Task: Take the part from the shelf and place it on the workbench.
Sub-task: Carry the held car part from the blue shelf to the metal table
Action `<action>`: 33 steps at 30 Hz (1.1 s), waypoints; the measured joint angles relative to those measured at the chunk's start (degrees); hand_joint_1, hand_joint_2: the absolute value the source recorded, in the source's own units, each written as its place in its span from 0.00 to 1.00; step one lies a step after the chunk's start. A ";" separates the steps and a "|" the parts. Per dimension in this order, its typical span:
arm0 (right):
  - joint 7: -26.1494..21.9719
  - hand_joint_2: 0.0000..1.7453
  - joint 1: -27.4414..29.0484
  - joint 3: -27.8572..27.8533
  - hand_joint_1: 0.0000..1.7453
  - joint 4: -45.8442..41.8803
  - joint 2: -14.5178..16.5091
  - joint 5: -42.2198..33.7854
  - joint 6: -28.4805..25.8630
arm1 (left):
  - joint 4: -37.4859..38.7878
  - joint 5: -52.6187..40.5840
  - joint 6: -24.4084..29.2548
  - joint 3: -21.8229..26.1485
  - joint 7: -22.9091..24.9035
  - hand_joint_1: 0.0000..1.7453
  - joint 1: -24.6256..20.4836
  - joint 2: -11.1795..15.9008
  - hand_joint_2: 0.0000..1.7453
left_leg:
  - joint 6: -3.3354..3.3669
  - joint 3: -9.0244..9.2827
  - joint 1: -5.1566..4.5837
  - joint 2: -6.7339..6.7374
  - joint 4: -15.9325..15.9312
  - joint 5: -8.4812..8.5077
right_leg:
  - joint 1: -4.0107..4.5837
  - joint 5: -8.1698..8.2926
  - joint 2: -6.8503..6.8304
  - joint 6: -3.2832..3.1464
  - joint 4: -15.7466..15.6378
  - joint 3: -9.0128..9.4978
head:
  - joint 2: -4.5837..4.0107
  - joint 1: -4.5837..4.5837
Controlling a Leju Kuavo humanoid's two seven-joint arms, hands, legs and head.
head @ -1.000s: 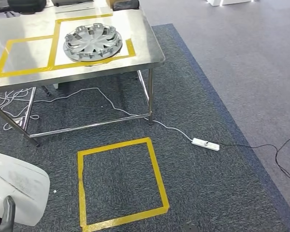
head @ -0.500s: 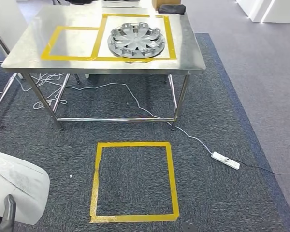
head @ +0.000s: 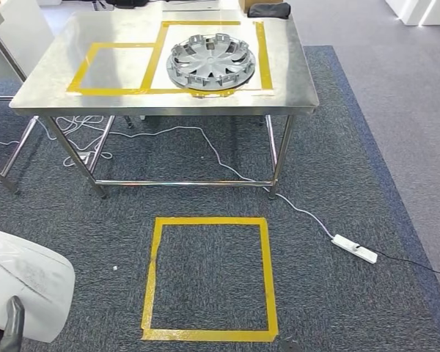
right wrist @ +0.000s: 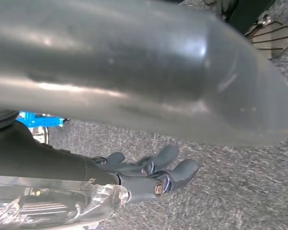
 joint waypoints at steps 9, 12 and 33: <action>-0.04 0.00 0.03 0.01 0.00 0.00 0.00 -0.01 -0.08 | 0.00 -0.04 0.27 -0.03 -0.04 1.00 0.01 0.19 1.00 | 1.35 1.27 -0.23 0.72 -8.62 7.55 | 0.34 -4.20 -0.10 1.60 -0.41 4.42 | -0.02 -0.40; -0.06 0.00 -0.11 0.01 0.00 0.00 0.00 0.02 -0.25 | -0.01 -0.07 0.52 -0.03 -0.03 1.00 0.11 0.26 1.00 | 2.69 2.21 -0.05 0.43 -9.15 6.48 | 0.32 -4.04 -0.19 2.43 0.81 4.74 | -0.02 -0.17; 0.02 0.00 0.06 0.03 0.00 0.00 -0.07 0.15 -0.67 | 0.00 -0.07 0.81 -0.24 0.07 1.00 0.13 0.31 1.00 | 0.24 0.30 -0.09 0.05 5.61 -6.03 | 0.34 1.63 0.18 -0.24 0.99 -2.60 | -0.01 -0.50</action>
